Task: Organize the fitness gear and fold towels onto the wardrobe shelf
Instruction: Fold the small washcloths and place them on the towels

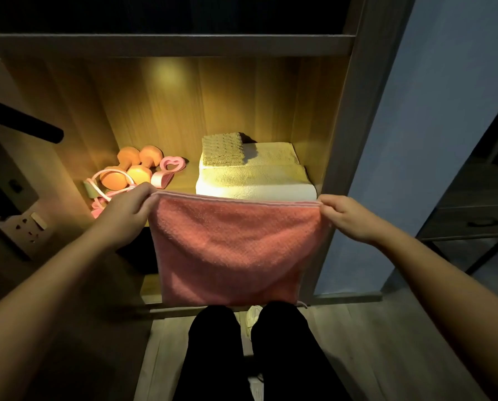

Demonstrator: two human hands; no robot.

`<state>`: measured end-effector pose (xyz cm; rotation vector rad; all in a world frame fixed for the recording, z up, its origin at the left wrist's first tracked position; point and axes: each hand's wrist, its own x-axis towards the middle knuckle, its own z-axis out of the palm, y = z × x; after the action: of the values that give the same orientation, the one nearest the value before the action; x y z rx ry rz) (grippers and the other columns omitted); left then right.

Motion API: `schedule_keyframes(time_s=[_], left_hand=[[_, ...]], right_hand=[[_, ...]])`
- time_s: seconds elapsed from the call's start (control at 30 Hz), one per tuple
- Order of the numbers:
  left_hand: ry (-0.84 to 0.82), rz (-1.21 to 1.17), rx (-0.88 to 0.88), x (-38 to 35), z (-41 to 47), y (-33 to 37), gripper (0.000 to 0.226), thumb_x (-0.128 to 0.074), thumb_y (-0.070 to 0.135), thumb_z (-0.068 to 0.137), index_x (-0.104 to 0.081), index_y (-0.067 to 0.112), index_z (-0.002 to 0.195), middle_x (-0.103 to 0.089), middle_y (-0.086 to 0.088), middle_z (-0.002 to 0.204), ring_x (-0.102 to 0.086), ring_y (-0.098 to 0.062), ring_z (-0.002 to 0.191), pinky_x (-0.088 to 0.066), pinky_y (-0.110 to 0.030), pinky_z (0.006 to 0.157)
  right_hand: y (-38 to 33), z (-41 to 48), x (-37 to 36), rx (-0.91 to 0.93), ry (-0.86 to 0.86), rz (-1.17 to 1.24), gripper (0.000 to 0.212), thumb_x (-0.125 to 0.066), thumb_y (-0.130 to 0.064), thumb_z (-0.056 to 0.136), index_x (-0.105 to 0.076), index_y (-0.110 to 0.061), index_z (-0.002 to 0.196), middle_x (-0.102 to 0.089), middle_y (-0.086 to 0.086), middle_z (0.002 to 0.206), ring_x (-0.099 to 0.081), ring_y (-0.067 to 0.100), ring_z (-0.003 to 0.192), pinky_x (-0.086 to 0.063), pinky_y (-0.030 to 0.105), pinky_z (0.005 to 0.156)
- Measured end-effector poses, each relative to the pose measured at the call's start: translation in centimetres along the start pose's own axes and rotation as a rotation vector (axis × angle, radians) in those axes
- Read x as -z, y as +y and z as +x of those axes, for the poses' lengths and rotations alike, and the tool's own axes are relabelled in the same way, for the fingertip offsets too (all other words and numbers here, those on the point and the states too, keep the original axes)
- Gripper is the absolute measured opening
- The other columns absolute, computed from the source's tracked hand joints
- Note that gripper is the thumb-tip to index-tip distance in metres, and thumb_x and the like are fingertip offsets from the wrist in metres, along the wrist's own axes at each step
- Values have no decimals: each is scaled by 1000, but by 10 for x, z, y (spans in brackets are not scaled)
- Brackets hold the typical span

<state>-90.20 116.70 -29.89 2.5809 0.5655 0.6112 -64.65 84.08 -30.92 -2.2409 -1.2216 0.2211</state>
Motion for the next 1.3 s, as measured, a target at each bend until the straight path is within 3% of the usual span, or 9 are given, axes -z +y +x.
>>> schedule_keyframes(time_s=[0.17, 0.3, 0.43, 0.57, 0.77, 0.9, 1.03, 1.17, 1.3], left_hand=[[92, -539, 240, -15, 13, 6, 9, -53, 23, 98, -60, 19, 94, -62, -2, 98, -60, -17, 90, -52, -35, 79], [181, -676, 367, -15, 32, 2, 12, -57, 15, 96, -60, 20, 86, -61, -1, 90, -59, -14, 86, -52, -28, 73], [106, -674, 357, -11, 37, -5, 7, -61, 15, 94, -62, 18, 88, -64, 1, 87, -61, -9, 82, -51, -19, 65], [-113, -863, 405, -10, 17, -12, 9, -65, 17, 86, -60, 13, 92, -65, -4, 102, -63, -16, 96, -53, -29, 81], [-270, -833, 473, -42, -57, -20, 5, -50, 16, 96, -53, 12, 95, -61, -7, 100, -61, -19, 93, -56, -26, 75], [-364, -753, 520, -70, -113, -31, 11, -43, 12, 100, -50, 8, 93, -54, -10, 95, -56, -19, 83, -53, -21, 61], [-606, -805, 669, -82, -156, -46, 17, -50, 22, 94, -49, 5, 95, -53, -12, 92, -52, -19, 74, -43, -26, 58], [-856, -869, 737, -77, -176, -57, 40, -68, 33, 80, -56, 2, 103, -60, -11, 94, -57, -23, 84, -44, -33, 69], [-740, -854, 765, -83, -177, -56, 42, -58, 26, 90, -58, -1, 122, -62, -21, 114, -60, -33, 101, -45, -42, 86]], right_hand=[[0, 13, -18, -157, 290, 597, 27, -48, -32, 99, -66, -24, 81, -62, -17, 77, -53, -1, 69, -43, 18, 61], [5, 33, -10, -209, 471, 596, 25, -49, -32, 100, -64, -23, 82, -60, -12, 75, -51, 5, 67, -40, 24, 62], [14, 38, -4, -178, 474, 577, 25, -49, -27, 100, -60, -23, 78, -54, -12, 70, -46, 6, 65, -38, 25, 63], [20, 20, -12, -190, 338, 674, 24, -48, -27, 101, -65, -24, 85, -60, -6, 80, -51, 8, 72, -45, 27, 69], [36, -37, -66, -293, 190, 629, 20, -45, -20, 102, -57, -13, 87, -53, 9, 83, -48, 22, 78, -44, 40, 74], [42, -85, -104, -353, 72, 490, 20, -45, -18, 102, -54, -13, 85, -54, 5, 79, -49, 14, 71, -42, 30, 64], [50, -122, -115, -483, -265, 630, 23, -44, -22, 102, -52, -13, 83, -49, 1, 71, -46, 9, 59, -38, 19, 51], [57, -141, -111, -576, -644, 811, 17, -44, -22, 98, -51, -10, 88, -43, 0, 68, -37, 10, 57, -30, 22, 51], [60, -139, -114, -575, -553, 891, 15, -46, -23, 97, -50, -11, 89, -42, 3, 72, -38, 13, 64, -31, 25, 57]])
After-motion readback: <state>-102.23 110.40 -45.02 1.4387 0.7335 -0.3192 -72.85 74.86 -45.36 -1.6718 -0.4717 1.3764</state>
